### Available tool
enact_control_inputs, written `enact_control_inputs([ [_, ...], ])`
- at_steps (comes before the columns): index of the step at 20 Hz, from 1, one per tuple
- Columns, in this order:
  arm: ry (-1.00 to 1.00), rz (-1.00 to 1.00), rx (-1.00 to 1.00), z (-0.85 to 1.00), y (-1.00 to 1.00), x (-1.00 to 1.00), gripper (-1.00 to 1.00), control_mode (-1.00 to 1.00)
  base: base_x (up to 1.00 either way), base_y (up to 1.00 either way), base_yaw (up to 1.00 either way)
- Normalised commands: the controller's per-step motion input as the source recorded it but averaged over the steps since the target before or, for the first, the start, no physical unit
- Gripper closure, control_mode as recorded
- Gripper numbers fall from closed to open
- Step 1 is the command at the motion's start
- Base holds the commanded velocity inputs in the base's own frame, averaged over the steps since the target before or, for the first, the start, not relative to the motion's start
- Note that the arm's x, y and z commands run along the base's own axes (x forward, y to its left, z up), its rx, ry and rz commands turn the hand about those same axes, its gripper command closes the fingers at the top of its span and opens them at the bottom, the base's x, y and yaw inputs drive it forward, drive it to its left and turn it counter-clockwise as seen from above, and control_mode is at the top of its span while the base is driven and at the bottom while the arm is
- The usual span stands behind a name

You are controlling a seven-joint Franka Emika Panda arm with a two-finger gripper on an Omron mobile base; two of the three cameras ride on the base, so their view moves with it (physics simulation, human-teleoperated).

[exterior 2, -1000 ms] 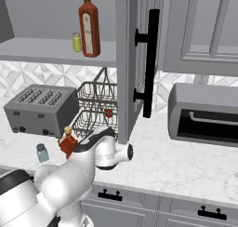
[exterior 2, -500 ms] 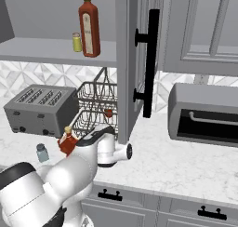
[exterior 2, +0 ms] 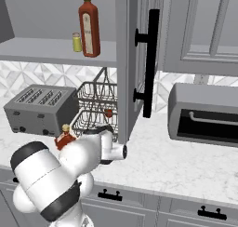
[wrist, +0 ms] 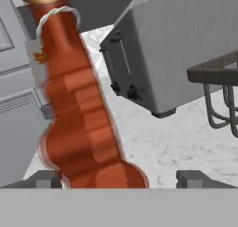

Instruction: Put the shaker and condiment bottle from the counter next to their counterparts in the cabinet.

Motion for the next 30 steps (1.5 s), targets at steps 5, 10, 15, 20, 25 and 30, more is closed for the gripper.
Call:
enact_control_inputs([
  [5, 0.10, 0.21, -0.02, -0.15, 0.63, 0.04, 1.00, -1.00, 0.00, 0.00, 0.00],
  [10, 0.22, 0.05, 0.08, 0.32, 0.08, 0.00, 1.00, -1.00, 0.00, 0.00, 0.00],
  [15, 0.33, 0.00, 0.24, 0.92, -0.01, -0.01, 1.00, -1.00, 0.00, 0.00, 0.00],
  [20, -0.01, 0.00, 0.03, 1.00, 0.00, -0.50, 1.00, -1.00, 0.00, 0.00, 0.00],
  [25, -0.22, 0.00, 0.00, 0.81, 0.00, -1.00, 1.00, -1.00, 0.00, 0.00, 0.00],
  [30, -0.05, -0.13, 0.02, 0.98, 0.00, -0.80, 1.00, -1.00, 0.00, 0.00, 0.00],
])
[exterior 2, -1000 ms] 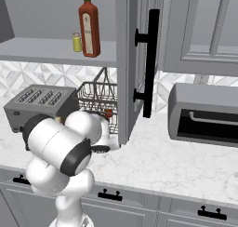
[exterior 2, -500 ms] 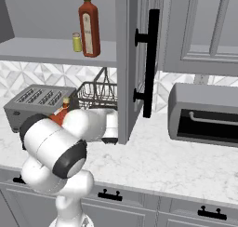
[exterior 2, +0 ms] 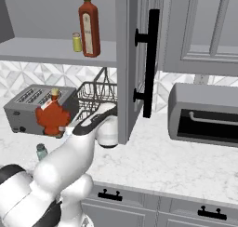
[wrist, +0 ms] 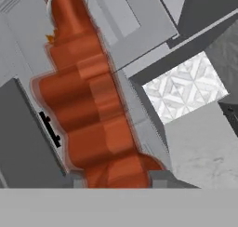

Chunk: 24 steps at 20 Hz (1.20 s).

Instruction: Put the shaker and condiment bottle from the counter next to their counterparts in the cabinet.

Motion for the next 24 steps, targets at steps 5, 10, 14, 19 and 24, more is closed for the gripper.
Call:
enact_control_inputs([
  [5, 0.00, -0.44, 0.01, 0.97, 0.00, -0.69, 1.00, -1.00, 0.00, 0.00, 0.00],
  [10, -0.04, -0.35, 0.00, 0.96, 0.01, -0.53, 1.00, -1.00, 0.00, 0.00, 0.00],
  [14, -0.03, -0.03, -0.19, 0.33, 0.40, -0.22, 1.00, -1.00, 0.00, 0.00, 0.00],
  [19, -0.01, -0.12, -0.17, 0.60, 0.15, 0.00, 1.00, -1.00, 0.00, 0.00, 0.00],
  [24, -0.06, -0.28, -0.08, 0.78, 0.00, -0.12, 1.00, -1.00, 0.00, 0.00, 0.00],
])
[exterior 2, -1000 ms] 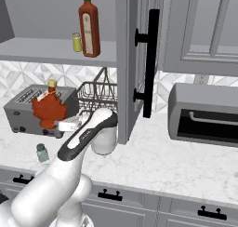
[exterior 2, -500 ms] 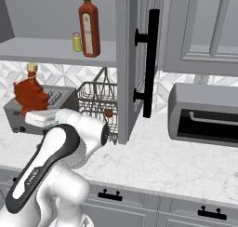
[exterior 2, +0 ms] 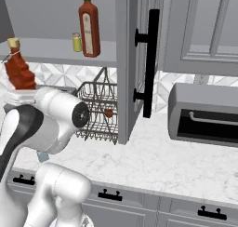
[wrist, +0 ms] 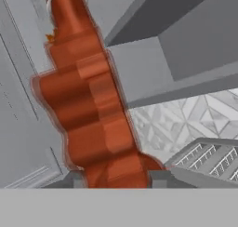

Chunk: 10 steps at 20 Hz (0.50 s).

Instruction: Put the shaker and condiment bottle from the counter next to their counterparts in the cabinet.

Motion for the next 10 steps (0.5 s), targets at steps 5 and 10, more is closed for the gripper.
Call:
enact_control_inputs([
  [5, 0.00, -0.31, 0.00, 0.51, -0.21, -0.02, 1.00, -1.00, 0.00, 0.00, 0.00],
  [10, 0.00, -0.30, 0.04, 0.35, -0.49, 0.00, 1.00, -1.00, 0.00, 0.00, 0.00],
])
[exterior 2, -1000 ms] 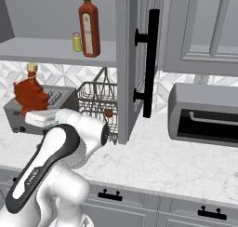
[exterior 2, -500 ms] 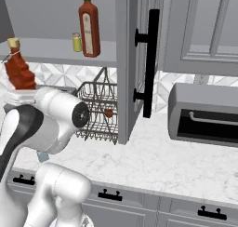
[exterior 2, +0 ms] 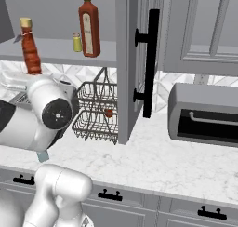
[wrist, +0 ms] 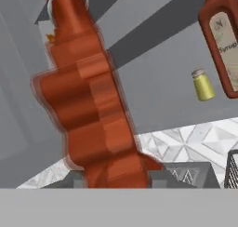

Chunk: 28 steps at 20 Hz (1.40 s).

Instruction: Put the shaker and condiment bottle from the counter next to their counterparts in the cabinet.

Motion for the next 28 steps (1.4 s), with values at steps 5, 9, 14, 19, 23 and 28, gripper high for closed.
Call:
enact_control_inputs([
  [5, 0.01, -0.27, 0.04, 0.23, -0.47, 0.03, 1.00, -1.00, 0.00, 0.00, 0.00],
  [9, 0.07, -0.28, 0.00, 0.07, -0.08, 0.19, 1.00, -1.00, 0.00, 0.00, 0.00],
  [14, 0.08, -0.36, -0.01, 0.00, 0.05, 0.28, 1.00, -1.00, 0.00, 0.00, 0.00],
  [19, 0.07, -0.31, 0.00, 0.06, -0.15, 0.44, 1.00, -1.00, 0.00, 0.00, 0.00],
  [23, 0.09, -0.18, 0.00, 0.09, -0.28, 0.55, 1.00, -1.00, 0.00, 0.00, 0.00],
  [28, 0.11, -0.09, 0.00, 0.00, -0.26, 0.71, 1.00, -1.00, 0.00, 0.00, 0.00],
])
